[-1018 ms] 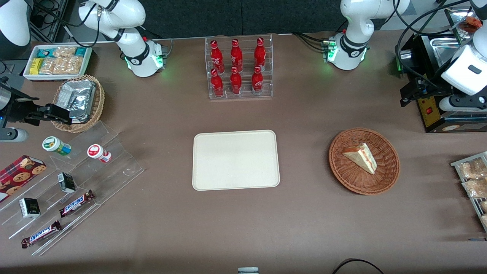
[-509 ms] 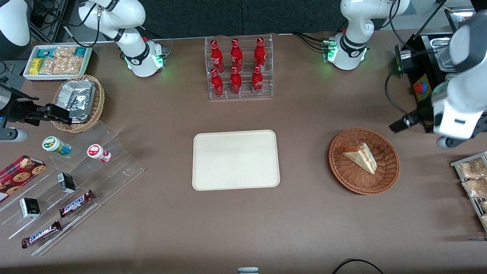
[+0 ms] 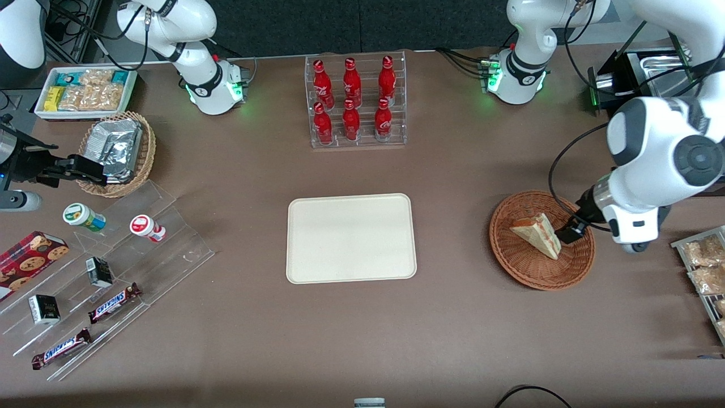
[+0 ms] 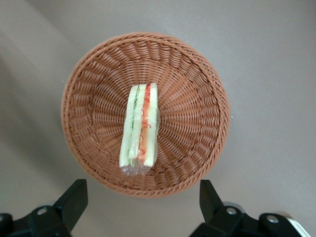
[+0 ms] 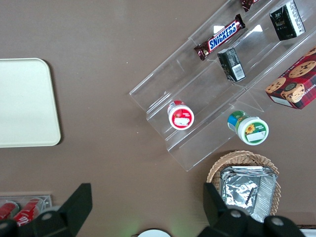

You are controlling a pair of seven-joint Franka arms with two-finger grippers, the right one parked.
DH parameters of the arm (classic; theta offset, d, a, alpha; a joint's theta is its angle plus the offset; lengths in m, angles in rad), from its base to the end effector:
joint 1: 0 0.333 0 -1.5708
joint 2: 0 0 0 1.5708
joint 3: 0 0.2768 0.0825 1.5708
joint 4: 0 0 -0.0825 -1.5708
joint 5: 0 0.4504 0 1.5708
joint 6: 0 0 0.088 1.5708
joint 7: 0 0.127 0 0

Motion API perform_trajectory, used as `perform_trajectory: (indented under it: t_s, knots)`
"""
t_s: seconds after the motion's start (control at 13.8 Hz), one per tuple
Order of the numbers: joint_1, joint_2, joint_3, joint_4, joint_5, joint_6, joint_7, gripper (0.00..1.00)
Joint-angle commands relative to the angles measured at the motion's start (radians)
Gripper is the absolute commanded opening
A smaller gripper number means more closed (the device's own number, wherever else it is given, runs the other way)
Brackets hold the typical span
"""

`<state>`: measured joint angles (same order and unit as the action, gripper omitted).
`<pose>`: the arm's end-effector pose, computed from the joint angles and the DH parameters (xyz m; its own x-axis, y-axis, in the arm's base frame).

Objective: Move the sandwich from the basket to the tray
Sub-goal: 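Lower the left gripper and close it on the triangular sandwich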

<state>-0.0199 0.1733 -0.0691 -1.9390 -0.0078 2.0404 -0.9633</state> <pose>0.6336 -0.0569 0.2973 0.6361 0.7695 -0.0561 0.7681 -0.6385 -0.0481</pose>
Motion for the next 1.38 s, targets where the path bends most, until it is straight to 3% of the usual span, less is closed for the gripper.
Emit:
perform_trajectory:
  t_s: [0.0, 0.15, 0.58, 0.87, 0.95, 1.09, 1.24, 1.31]
  knots:
    - [-0.011, -0.019, 0.005, -0.139, 0.005, 0.165, -0.037, 1.00]
    - [-0.024, 0.023, 0.005, -0.188, 0.006, 0.275, -0.064, 1.00]
    - [-0.029, 0.123, 0.006, -0.225, 0.011, 0.394, -0.068, 1.00]
    - [-0.028, 0.178, 0.009, -0.244, 0.055, 0.445, -0.068, 1.00]
    - [-0.026, 0.184, 0.011, -0.244, 0.055, 0.448, -0.068, 0.95]
    - [-0.026, 0.183, 0.011, -0.242, 0.055, 0.448, -0.068, 0.40]
    - [-0.026, 0.176, 0.011, -0.241, 0.055, 0.442, -0.066, 0.12]
    - [-0.026, 0.167, 0.011, -0.238, 0.055, 0.437, -0.066, 0.06]
